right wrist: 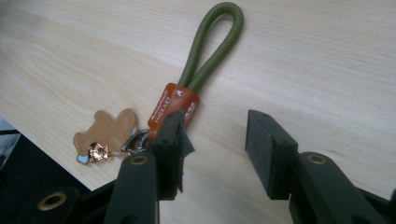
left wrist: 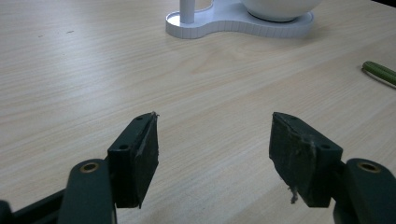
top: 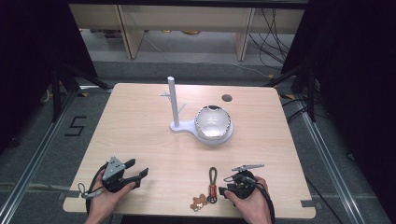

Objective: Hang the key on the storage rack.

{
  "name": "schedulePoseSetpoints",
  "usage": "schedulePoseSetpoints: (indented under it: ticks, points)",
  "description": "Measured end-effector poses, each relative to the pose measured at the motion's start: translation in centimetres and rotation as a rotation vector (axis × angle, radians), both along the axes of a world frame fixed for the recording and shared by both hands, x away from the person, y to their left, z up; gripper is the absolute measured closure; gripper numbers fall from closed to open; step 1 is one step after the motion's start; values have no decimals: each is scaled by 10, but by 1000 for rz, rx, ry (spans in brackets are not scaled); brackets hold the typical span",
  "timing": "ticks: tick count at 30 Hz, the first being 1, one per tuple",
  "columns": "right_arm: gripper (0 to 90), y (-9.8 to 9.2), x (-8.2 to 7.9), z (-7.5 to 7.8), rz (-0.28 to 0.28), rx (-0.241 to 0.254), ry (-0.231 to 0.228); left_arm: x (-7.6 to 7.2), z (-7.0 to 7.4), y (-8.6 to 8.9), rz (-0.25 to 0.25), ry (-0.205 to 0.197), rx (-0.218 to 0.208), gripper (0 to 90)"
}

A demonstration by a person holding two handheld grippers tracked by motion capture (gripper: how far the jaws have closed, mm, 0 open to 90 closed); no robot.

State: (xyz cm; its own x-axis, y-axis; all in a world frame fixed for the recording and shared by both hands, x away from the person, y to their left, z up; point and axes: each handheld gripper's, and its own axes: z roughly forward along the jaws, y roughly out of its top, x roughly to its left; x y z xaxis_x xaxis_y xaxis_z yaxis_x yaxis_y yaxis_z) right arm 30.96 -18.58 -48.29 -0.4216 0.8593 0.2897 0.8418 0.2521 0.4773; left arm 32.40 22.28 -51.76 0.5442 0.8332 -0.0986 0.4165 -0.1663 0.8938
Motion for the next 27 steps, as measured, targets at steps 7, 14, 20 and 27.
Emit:
schedulePoseSetpoints:
  ticks: [7, 14, 20, 27]
  points:
    - [549, 13, 6, 5, -15, -16, 59, -1, 0, -2, -13, -1, -3, 328]
    - [542, 23, 11, 10, -36, -53, 98, -1, -1, -3, -5, 7, 9, 329]
    - [545, 30, 13, 10, -32, -72, 132, -1, -2, -4, -12, 14, -10, 329]
    - [546, 42, 15, 11, -39, -106, 197, -2, -3, -4, -13, 11, 4, 330]
